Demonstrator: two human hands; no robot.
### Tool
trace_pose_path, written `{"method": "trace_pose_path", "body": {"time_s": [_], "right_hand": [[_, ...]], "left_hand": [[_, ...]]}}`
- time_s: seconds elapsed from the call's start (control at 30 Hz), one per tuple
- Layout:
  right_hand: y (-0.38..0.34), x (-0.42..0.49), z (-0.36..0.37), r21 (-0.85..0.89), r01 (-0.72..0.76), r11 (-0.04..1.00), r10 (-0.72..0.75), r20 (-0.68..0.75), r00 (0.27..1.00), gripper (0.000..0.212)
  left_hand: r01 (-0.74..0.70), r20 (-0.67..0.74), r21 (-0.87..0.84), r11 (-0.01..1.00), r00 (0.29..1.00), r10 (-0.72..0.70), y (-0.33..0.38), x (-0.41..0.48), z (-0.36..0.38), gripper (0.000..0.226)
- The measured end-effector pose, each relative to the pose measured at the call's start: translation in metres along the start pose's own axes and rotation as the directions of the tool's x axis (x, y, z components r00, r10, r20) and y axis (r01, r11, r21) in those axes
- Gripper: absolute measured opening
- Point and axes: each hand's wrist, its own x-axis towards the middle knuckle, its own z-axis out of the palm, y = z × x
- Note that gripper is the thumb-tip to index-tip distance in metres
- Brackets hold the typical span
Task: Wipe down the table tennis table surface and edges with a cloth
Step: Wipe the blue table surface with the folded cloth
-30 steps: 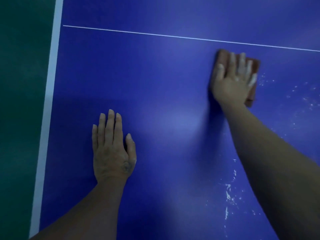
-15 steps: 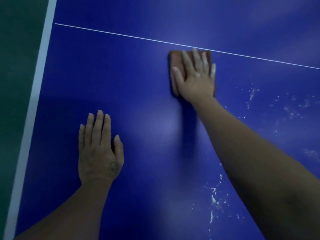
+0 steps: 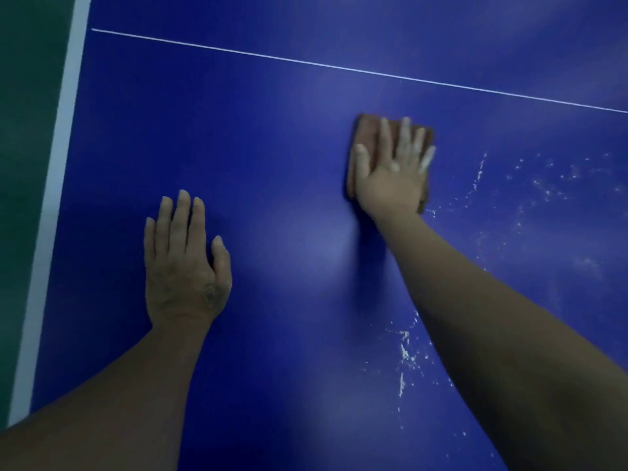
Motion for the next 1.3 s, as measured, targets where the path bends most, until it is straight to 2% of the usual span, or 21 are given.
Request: {"method": "trace_pose_path", "body": {"time_s": [0.1,0.17,0.27,0.33,0.43,0.5,0.57,0.63,0.7,0.8,0.87,1.03,1.13,1.3], "right_hand": [[0.006,-0.013,-0.001,0.072,0.220,0.973,-0.222,0.018,0.975,0.067],[0.035,-0.010,-0.006,0.054,0.228,0.972,-0.229,0.007,0.973,0.066],[0.081,-0.016,-0.012,0.051,-0.012,0.999,0.012,-0.001,1.000,0.068],[0.094,-0.034,-0.011,0.086,-0.161,0.983,0.161,0.005,0.987,0.070],[0.080,-0.075,-0.007,0.115,-0.223,0.968,0.222,0.015,0.975,0.071],[0.063,-0.106,-0.004,0.096,-0.131,0.987,0.132,-0.009,0.991,0.069],[0.050,-0.137,-0.001,0.090,0.040,0.995,-0.036,-0.039,0.999,0.067],[0.049,-0.162,0.003,0.106,0.194,0.975,-0.189,-0.053,0.981,0.066],[0.061,-0.171,0.003,0.091,0.287,0.954,-0.285,-0.032,0.958,0.066],[0.079,-0.163,0.001,0.063,0.332,0.941,-0.331,-0.030,0.943,0.065],[0.075,-0.151,0.003,0.058,0.323,0.945,-0.320,-0.045,0.946,0.065],[0.055,-0.107,0.006,0.065,0.416,0.907,-0.412,-0.069,0.909,0.064],[0.066,-0.059,0.000,0.084,0.363,0.928,-0.356,-0.084,0.931,0.064],[0.123,0.000,-0.015,0.090,0.028,0.996,-0.025,-0.028,0.999,0.067]], "left_hand": [[-0.005,0.009,-0.012,1.000,1.000,0.005,0.002,-0.001,-0.003,0.066],[-0.017,0.001,-0.008,1.000,1.000,0.017,0.002,-0.001,-0.003,0.065],[-0.019,-0.020,-0.002,1.000,1.000,0.019,0.000,-0.001,-0.001,0.064],[-0.020,-0.029,0.004,1.000,0.999,0.020,0.001,-0.002,-0.002,0.062],[0.002,-0.008,0.019,1.000,1.000,-0.002,0.003,-0.008,-0.005,0.059],[0.042,0.024,0.002,0.999,0.999,-0.042,0.008,-0.014,-0.007,0.059],[0.086,0.045,-0.023,0.996,0.995,-0.084,0.016,-0.029,-0.009,0.062],[0.106,0.059,-0.043,0.993,0.993,-0.104,0.025,-0.059,-0.010,0.065],[0.115,0.069,-0.025,0.993,0.991,-0.113,0.033,-0.095,-0.006,0.067],[0.073,0.092,0.040,0.997,0.993,-0.077,0.035,-0.133,0.005,0.071],[0.066,0.093,0.066,0.996,0.993,-0.072,0.031,-0.135,0.010,0.072],[0.086,0.096,0.068,0.994,0.991,-0.092,0.031,-0.135,0.011,0.073],[0.081,0.096,0.063,0.995,0.992,-0.087,0.030,-0.134,0.012,0.073],[0.097,0.112,0.063,0.993,0.988,-0.104,0.031,-0.134,0.011,0.072]]}}
